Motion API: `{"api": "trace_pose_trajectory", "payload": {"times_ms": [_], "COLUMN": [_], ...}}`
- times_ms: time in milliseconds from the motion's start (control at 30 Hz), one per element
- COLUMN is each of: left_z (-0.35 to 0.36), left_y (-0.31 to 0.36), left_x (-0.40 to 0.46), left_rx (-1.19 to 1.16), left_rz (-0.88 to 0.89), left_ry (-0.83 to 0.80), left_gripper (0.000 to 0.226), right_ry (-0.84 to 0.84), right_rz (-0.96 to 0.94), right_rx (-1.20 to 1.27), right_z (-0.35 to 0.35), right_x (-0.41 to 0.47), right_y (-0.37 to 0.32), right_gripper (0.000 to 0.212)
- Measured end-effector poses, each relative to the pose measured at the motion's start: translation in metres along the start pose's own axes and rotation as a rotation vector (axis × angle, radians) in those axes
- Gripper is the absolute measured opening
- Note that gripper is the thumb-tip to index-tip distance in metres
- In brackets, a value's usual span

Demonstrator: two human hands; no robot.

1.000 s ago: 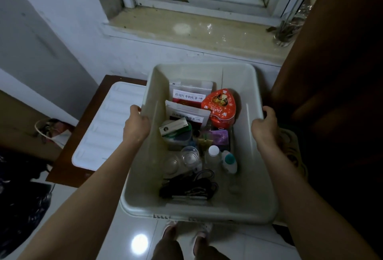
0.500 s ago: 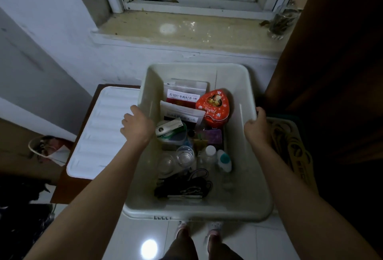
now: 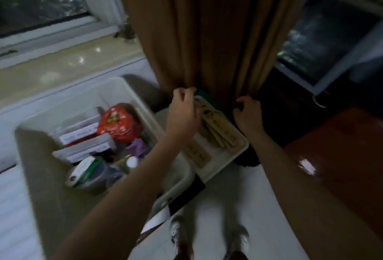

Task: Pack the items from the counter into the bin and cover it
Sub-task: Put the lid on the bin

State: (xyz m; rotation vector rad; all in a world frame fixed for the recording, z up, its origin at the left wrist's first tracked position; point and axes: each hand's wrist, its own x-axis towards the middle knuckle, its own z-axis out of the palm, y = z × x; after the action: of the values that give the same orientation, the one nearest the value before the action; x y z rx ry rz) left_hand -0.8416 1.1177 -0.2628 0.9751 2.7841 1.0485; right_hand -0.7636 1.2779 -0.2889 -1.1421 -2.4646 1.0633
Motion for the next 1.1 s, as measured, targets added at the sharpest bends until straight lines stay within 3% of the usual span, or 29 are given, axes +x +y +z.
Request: {"api": "trace_pose_trajectory", "payload": {"times_ms": [300,467,567,667,767,967,1100], "left_z": [0.207,0.336,0.414,0.491,0.576,0.777,0.915], "left_y": [0.23,0.331,0.361,0.363,0.342,0.263,0.204], "left_x": [-0.03,-0.075,-0.09,-0.102,-0.111,-0.152,-0.192], "left_rx": [-0.021,0.032,0.137,0.248,0.35,0.573,0.522], "left_rz": [0.406,0.536,0.573,0.591,0.614,0.83,0.871], "left_ry": [-0.407,-0.616,-0.745,-0.847,-0.965,-1.071,-1.232], "left_gripper": [0.04,0.04,0.04,0.027,0.041,0.046,0.045], "right_ry": [0.263,0.271,0.241,0.137,0.036,-0.056,-0.04], "right_rz": [0.389,0.531,0.574,0.669,0.749,0.899,0.981], "right_rx": [-0.182,-0.151,-0.193,-0.125,-0.092,-0.124,-0.011], "right_z": [-0.196,-0.283,-0.299,-0.287,-0.25,-0.126,-0.031], "right_x": [-0.035,-0.062,-0.062,-0.059,-0.05,-0.043,-0.033], "right_y": [0.243,0.381,0.455,0.527,0.605,0.785,0.903], "right_gripper": [0.037,0.02,0.03,0.044,0.043,0.041,0.044]}}
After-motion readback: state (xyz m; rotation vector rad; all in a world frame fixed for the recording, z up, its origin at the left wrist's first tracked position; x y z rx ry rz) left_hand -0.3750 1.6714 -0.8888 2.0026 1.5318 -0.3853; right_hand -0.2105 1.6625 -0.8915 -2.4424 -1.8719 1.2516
